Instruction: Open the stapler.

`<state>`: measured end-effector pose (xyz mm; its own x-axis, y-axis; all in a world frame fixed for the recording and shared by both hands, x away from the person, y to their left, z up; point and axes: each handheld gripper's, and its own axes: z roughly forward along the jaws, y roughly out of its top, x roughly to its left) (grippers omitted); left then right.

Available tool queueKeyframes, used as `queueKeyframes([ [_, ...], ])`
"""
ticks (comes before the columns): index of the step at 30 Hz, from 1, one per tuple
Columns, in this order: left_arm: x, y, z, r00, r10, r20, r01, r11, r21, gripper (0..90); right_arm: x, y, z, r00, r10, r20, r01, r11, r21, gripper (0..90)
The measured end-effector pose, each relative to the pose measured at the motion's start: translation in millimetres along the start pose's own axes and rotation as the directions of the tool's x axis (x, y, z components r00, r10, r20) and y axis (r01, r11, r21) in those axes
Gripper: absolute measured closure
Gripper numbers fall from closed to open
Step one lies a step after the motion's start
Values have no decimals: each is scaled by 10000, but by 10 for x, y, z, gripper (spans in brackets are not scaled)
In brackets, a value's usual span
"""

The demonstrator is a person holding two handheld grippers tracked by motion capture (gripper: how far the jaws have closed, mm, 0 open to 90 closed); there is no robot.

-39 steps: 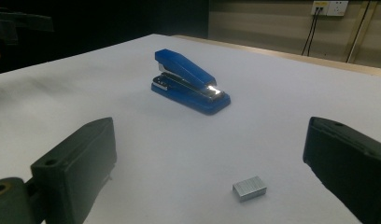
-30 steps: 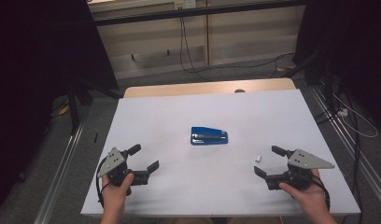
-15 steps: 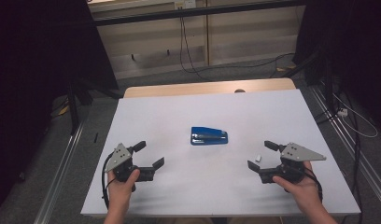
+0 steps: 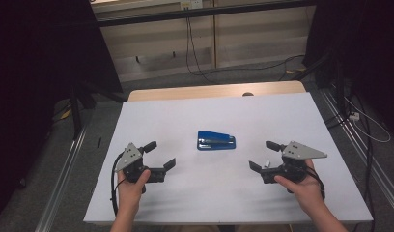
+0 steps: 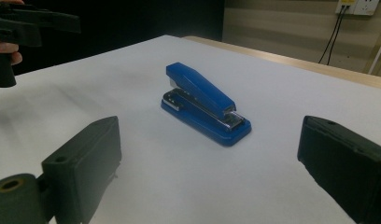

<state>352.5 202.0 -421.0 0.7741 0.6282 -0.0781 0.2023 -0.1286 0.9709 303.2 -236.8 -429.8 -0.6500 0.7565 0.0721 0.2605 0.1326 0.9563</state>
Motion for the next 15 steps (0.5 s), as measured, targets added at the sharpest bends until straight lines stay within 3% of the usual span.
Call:
queueKeyframes([
  [15, 15, 54, 203, 9998, -74, 190, 71, 9999, 113, 32, 80, 112, 279, 9991, -62, -411, 66, 9999, 98, 67],
])
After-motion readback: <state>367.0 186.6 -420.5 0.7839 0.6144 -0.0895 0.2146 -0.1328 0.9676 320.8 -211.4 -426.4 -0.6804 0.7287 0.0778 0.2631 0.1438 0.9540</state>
